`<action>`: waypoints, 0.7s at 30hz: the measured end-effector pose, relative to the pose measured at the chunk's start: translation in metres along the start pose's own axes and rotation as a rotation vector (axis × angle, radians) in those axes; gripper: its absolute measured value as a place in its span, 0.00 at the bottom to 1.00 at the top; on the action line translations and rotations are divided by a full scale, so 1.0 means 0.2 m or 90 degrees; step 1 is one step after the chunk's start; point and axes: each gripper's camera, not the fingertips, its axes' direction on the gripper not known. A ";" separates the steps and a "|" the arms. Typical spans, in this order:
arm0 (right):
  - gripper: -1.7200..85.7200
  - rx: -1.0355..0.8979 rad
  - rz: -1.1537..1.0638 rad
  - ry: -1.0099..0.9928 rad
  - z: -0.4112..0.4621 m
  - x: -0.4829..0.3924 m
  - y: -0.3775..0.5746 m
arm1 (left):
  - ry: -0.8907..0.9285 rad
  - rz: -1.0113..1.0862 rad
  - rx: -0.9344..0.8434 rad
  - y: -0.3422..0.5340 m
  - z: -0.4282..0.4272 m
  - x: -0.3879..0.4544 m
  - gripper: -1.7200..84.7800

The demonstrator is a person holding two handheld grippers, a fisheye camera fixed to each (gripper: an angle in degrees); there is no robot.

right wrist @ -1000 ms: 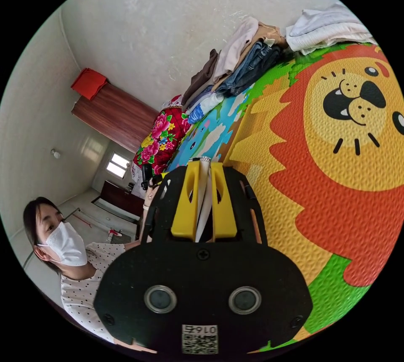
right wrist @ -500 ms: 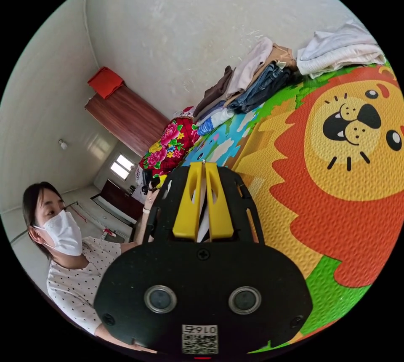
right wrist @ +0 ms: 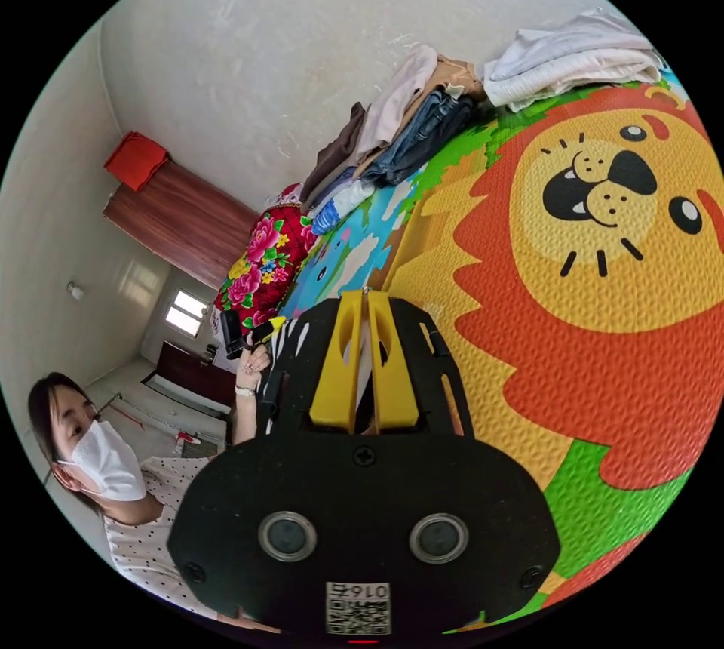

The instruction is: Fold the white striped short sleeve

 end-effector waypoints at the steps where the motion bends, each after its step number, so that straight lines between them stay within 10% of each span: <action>1: 0.02 -0.005 0.006 0.004 0.01 0.00 -0.01 | -0.008 -0.002 -0.007 -0.01 0.01 0.00 0.01; 14: 0.02 -0.062 0.053 0.100 0.19 -0.05 -0.05 | -0.005 -0.082 -0.089 -0.09 0.14 -0.11 0.01; 21: 0.03 -0.050 0.049 0.069 0.20 -0.10 0.00 | -0.015 -0.133 0.055 0.01 -0.13 -0.15 0.01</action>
